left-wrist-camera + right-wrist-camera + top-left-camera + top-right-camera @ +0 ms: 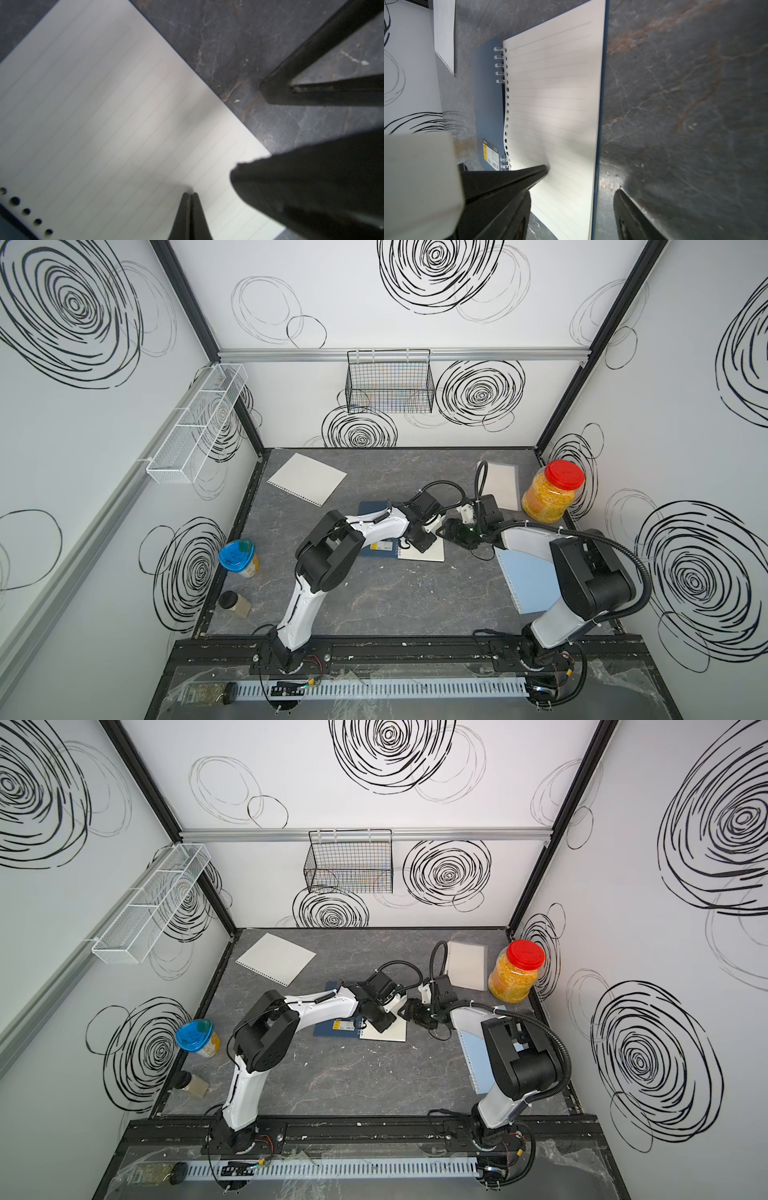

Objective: Tear off pages from different notebooks
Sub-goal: Adjust the notebook at the center of the board, then tear off the paper from the notebook.

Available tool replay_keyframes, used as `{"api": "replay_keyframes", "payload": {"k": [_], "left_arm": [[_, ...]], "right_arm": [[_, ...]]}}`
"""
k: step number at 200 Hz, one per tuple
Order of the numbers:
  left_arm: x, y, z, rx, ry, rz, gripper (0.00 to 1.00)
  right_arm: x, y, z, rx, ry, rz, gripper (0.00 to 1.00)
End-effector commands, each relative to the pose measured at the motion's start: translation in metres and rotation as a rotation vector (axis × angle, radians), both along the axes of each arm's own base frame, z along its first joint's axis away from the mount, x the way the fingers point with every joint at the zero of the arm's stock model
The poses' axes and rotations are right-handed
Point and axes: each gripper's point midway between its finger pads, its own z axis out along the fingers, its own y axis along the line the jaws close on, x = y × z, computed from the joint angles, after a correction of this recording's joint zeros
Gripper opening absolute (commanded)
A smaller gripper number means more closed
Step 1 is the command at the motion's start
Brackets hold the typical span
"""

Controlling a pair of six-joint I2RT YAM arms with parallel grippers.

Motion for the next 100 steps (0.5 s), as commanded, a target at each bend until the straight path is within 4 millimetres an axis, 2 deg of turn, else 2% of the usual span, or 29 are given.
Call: {"api": "replay_keyframes", "payload": {"k": [1, 43, 100], "left_arm": [[-0.042, 0.042, -0.061, 0.173, 0.186, -0.004, 0.01], [-0.043, 0.044, -0.063, 0.177, 0.187, -0.001, 0.00], [-0.044, 0.043, -0.065, 0.177, 0.193, -0.003, 0.00]], "right_arm": [[-0.010, 0.005, 0.002, 0.037, 0.014, 0.006, 0.65], [-0.028, 0.008, -0.003, 0.050, 0.051, 0.020, 0.63], [-0.035, 0.019, -0.004, 0.085, 0.071, 0.044, 0.59]]}}
